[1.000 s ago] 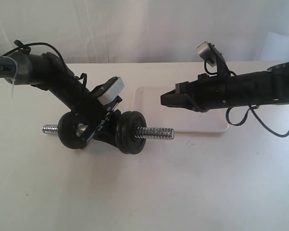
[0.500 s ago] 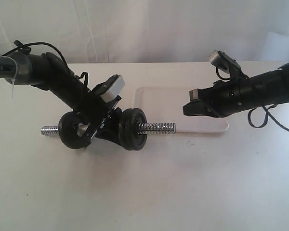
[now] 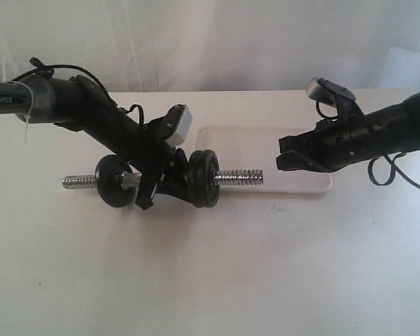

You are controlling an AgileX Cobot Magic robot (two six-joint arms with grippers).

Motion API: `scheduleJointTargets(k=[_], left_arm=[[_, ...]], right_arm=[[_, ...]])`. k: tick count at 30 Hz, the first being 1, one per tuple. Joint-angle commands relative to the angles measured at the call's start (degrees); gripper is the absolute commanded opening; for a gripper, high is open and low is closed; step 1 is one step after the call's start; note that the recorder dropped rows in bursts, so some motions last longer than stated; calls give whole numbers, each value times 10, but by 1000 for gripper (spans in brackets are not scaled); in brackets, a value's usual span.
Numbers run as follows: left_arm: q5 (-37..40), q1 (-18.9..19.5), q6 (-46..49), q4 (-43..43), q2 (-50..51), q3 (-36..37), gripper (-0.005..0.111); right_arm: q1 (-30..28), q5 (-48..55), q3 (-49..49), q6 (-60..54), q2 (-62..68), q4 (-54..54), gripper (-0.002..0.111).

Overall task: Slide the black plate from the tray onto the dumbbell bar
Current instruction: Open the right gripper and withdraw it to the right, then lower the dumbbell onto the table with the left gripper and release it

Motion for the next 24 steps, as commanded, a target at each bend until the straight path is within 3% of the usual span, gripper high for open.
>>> scheduleJointTargets(k=[1, 9, 16, 24], left_arm=[[11, -21, 12, -261, -3, -2, 0], [19, -43, 9, -263, -2, -2, 0], [-74, -57, -4, -279, -1, -2, 0], [-56, -57, -10, -256, -1, -1, 0]], right_arm=[[-3, -13, -3, 1, -3, -2, 0], [-17, -26, -3, 1, -3, 2, 0], [-24, -23, -3, 1, -3, 6, 0], [-24, -23, -3, 1, -3, 5, 0]])
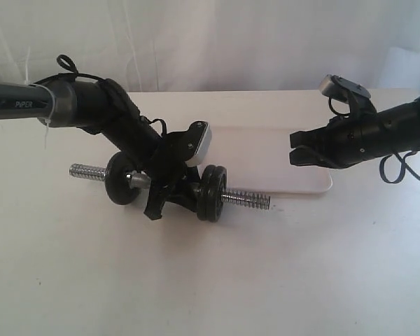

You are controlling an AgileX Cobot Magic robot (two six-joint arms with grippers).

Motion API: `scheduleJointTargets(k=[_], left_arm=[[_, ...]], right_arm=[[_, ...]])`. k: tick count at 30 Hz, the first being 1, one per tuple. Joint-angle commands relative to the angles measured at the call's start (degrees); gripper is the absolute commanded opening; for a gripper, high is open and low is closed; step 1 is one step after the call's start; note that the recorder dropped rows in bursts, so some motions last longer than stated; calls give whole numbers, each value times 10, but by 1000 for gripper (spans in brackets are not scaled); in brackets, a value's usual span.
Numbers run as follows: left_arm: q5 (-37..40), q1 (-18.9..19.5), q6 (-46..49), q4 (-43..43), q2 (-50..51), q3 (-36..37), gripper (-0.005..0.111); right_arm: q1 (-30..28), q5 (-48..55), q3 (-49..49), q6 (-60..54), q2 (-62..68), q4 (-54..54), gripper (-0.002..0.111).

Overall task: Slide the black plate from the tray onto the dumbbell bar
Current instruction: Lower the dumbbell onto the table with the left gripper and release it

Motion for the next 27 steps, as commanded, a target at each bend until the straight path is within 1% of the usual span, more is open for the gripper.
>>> scheduleJointTargets(k=[1, 2, 3, 4, 8, 12, 13, 15, 21, 27], left_arm=[[9, -9, 12, -346, 2, 2, 5], [9, -9, 12, -346, 2, 2, 10], [9, -9, 12, -346, 2, 2, 20], [9, -9, 9, -346, 2, 2, 26], [10, -9, -2, -346, 2, 2, 56], [9, -9, -18, -346, 2, 2, 76], [9, -9, -22, -346, 2, 2, 79], [9, -9, -23, -346, 1, 2, 83], [9, -9, -23, -340, 1, 2, 80], [9, -9, -27, -329, 1, 2, 80]], right_arm=[[-3, 3, -3, 0, -3, 0, 0], [-3, 3, -3, 0, -3, 0, 0], [-3, 3, -3, 0, -3, 0, 0], [-3, 3, -3, 0, -3, 0, 0], [-3, 3, -3, 0, -3, 0, 0], [-3, 3, -3, 0, -3, 0, 0], [-3, 3, -3, 0, -3, 0, 0], [-3, 3, -3, 0, -3, 0, 0], [-3, 3, -3, 0, -3, 0, 0], [-3, 3, -3, 0, -3, 0, 0]])
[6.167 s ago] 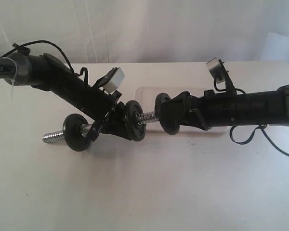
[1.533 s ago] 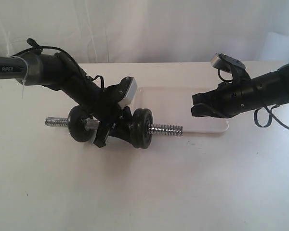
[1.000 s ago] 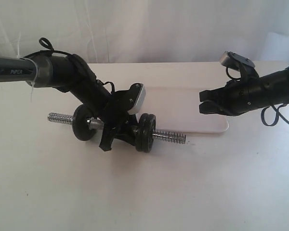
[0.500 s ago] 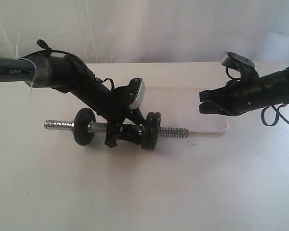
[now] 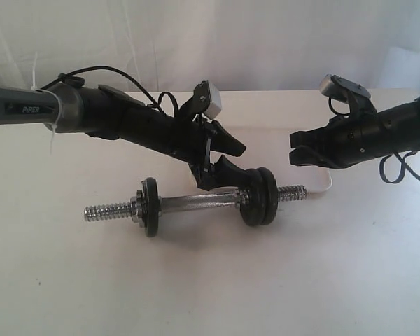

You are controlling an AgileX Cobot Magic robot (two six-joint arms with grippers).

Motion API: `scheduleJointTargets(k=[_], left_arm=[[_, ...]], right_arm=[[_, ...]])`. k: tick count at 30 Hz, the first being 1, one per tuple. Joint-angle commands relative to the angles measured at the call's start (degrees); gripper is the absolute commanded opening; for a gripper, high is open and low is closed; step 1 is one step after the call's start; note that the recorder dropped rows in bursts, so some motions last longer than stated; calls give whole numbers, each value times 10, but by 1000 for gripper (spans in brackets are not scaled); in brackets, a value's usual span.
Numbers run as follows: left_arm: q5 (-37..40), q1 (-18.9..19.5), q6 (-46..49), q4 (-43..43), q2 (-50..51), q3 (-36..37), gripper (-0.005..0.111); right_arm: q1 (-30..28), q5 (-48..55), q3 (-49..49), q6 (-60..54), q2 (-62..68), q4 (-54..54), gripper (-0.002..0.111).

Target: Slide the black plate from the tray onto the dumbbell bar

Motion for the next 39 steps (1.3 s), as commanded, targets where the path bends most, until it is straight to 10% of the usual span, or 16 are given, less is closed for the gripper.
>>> scheduleJointTargets(k=[1, 22, 39], left_arm=[[10, -2, -9, -4, -7, -1, 80], [-44, 5, -131, 17, -24, -1, 79], [-82, 5, -220, 90, -26, -1, 27]], right_arm=[[-3, 2, -3, 0, -3, 0, 0], [-3, -48, -3, -11, -3, 35, 0], [-3, -54, -6, -11, -3, 34, 0]])
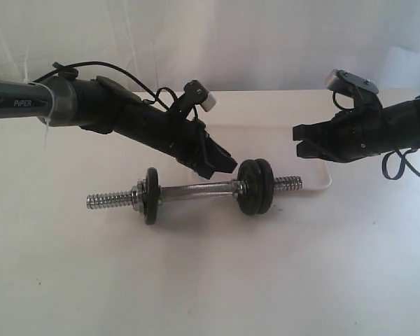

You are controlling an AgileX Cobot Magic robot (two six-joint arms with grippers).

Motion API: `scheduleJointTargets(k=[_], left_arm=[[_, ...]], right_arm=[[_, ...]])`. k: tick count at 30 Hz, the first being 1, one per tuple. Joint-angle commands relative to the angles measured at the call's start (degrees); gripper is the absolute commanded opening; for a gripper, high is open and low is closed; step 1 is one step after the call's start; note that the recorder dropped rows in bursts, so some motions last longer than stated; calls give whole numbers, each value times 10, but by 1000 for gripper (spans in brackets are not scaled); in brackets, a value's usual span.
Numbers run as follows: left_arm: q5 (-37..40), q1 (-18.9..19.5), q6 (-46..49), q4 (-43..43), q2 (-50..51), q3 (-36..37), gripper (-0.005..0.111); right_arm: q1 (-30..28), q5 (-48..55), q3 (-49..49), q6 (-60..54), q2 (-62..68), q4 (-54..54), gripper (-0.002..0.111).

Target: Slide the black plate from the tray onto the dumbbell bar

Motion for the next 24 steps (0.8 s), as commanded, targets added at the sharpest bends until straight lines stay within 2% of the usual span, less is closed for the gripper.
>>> scheduleJointTargets(k=[1, 6, 8, 10, 12, 13, 18, 24], left_arm=[[-1, 3, -15, 1, -13, -1, 24], [0, 3, -20, 6, -28, -1, 18], [-3, 3, -66, 31, -36, -1, 18], [-12, 3, -130, 88, -49, -1, 14], [-13, 3, -200, 161, -61, -1, 2], [-11, 3, -233, 202, -67, -1, 0], [-2, 5, -377, 341, -95, -1, 0], [39, 35, -518, 399, -127, -1, 0]], right_arm=[[-3, -2, -4, -8, -3, 4, 0], [-3, -2, -4, -7, -3, 3, 0], [-3, -2, -4, -7, -3, 3, 0], [-3, -2, -4, -5, -3, 3, 0], [-3, 3, -7, -4, -5, 1, 0], [-3, 6, -10, -1, -6, -1, 0], [-3, 13, -31, 116, -27, -115, 0], [-2, 22, -48, 301, -77, -293, 0]])
